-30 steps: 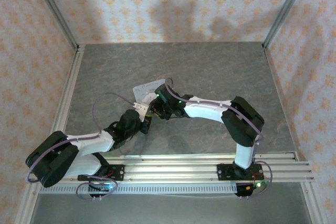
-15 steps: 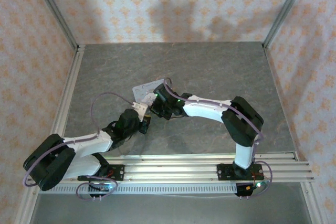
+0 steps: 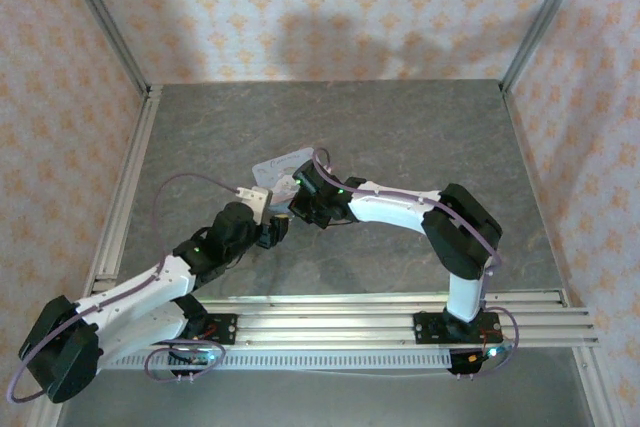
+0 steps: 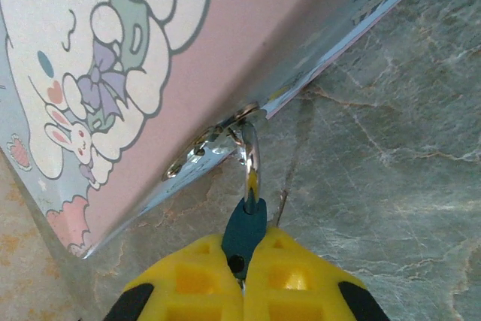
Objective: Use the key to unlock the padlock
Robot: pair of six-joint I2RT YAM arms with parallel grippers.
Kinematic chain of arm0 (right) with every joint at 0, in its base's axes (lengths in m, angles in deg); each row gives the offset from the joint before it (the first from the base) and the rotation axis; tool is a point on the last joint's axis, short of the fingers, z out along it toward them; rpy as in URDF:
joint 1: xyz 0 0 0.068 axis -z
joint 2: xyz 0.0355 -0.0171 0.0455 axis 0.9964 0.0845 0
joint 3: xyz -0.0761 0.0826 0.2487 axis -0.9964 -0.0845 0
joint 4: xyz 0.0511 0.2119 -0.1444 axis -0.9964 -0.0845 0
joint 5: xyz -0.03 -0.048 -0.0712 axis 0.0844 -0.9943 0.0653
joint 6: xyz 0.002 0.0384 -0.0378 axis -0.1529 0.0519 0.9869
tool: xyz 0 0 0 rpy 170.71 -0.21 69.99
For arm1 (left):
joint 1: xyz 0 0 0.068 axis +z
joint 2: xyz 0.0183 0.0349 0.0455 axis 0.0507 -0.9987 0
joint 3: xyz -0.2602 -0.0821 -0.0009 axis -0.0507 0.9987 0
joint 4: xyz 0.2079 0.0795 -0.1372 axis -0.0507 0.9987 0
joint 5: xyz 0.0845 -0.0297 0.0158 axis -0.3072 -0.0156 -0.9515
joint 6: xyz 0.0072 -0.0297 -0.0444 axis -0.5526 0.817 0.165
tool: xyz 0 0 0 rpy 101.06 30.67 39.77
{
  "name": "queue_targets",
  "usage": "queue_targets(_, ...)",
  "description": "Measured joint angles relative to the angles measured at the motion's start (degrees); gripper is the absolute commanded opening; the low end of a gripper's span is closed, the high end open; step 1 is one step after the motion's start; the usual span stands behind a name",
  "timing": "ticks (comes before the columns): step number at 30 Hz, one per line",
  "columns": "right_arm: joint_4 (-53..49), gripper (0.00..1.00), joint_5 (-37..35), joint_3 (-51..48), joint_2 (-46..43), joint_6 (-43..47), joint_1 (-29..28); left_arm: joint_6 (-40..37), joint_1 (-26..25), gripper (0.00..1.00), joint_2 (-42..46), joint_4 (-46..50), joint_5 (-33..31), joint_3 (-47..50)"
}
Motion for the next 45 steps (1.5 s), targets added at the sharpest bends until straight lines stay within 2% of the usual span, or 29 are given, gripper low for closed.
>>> queue_targets(9,-2.9,0.0,-0.9,0.1,0.0,0.0,0.4,3.0,0.7,0.69,0.0,7.3,-0.8,-2.2)
queue_targets(22,-5.8,0.0,-4.7,0.4,-0.8,0.0,2.4,3.1,0.7,0.69,4.7,11.3,-1.4,-2.1)
queue_targets(31,-7.0,0.0,-5.4,6.6,-0.7,0.9,3.0,3.1,0.7,0.7,7.5,13.1,-2.5,-2.1)
queue_targets(40,-7.0,0.0,-6.1,5.1,-0.7,1.3,3.0,3.1,0.7,0.72,9.0,15.3,-3.3,-2.0)
queue_targets(42,-7.3,0.0,-6.4,4.9,-0.8,2.1,3.0,3.1,0.7,0.77,9.1,16.8,-4.2,-2.3)
queue_targets(43,-7.6,0.0,-6.5,4.8,-0.9,2.6,3.0,3.0,0.7,0.93,9.1,17.7,-4.7,-2.7)
queue_targets(44,-8.1,0.0,-6.5,4.8,-1.3,3.3,3.0,3.1,0.7,1.0,9.1,18.8,-5.4,-3.3)
queue_targets(45,-8.6,0.0,-6.5,4.8,-1.9,4.1,3.0,3.4,0.8,1.0,9.1,19.9,-6.3,-4.2)
